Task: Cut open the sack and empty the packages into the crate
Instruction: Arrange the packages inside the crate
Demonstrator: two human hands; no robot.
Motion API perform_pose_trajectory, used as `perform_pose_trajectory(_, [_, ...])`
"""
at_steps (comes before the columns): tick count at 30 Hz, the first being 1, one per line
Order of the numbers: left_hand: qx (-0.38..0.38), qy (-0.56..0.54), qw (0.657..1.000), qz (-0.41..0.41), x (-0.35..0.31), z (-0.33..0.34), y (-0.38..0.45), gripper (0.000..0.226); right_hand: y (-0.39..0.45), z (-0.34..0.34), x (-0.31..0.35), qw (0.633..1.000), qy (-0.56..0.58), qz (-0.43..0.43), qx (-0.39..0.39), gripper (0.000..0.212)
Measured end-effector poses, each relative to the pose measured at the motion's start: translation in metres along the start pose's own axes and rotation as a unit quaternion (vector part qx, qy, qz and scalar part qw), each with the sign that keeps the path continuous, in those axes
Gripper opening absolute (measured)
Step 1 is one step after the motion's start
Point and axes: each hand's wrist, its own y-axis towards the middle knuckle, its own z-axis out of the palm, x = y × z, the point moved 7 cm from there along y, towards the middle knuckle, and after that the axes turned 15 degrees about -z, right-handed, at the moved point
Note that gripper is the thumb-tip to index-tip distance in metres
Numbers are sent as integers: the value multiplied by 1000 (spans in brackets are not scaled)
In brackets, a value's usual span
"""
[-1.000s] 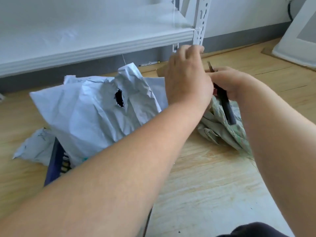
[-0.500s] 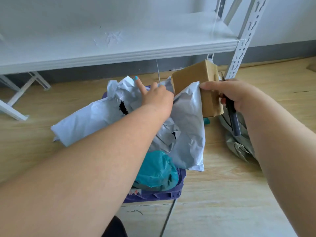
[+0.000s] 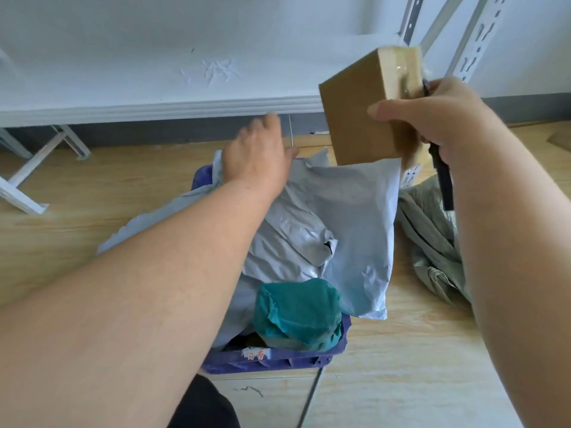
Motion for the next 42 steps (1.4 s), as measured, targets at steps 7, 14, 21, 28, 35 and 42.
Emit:
perform_pose_trajectory(7, [397, 38, 916, -41, 32, 71, -25, 62, 6, 31, 65, 994, 38, -99, 8, 87])
perform_pose_trajectory(14, [432, -188, 882, -31, 37, 106, -37, 76, -4, 58, 84, 991, 26, -126, 30, 83])
perform_pose_trajectory(21, [380, -189, 905, -29, 8, 116, -14, 76, -5, 36, 56, 999, 3, -34, -10, 71])
perform_pose_trajectory(28, [366, -337, 867, -38, 2, 118, -7, 50, -7, 49, 30, 999, -7, 33, 37, 81])
perform_pose_trajectory(35, [38, -237, 937, -255, 115, 71, 15, 34, -7, 98, 17, 980, -144, 31, 137, 80])
perform_pose_trajectory(42, [481, -117, 856, -152, 121, 136, -48, 57, -8, 151, 56, 942, -265, -57, 200, 70])
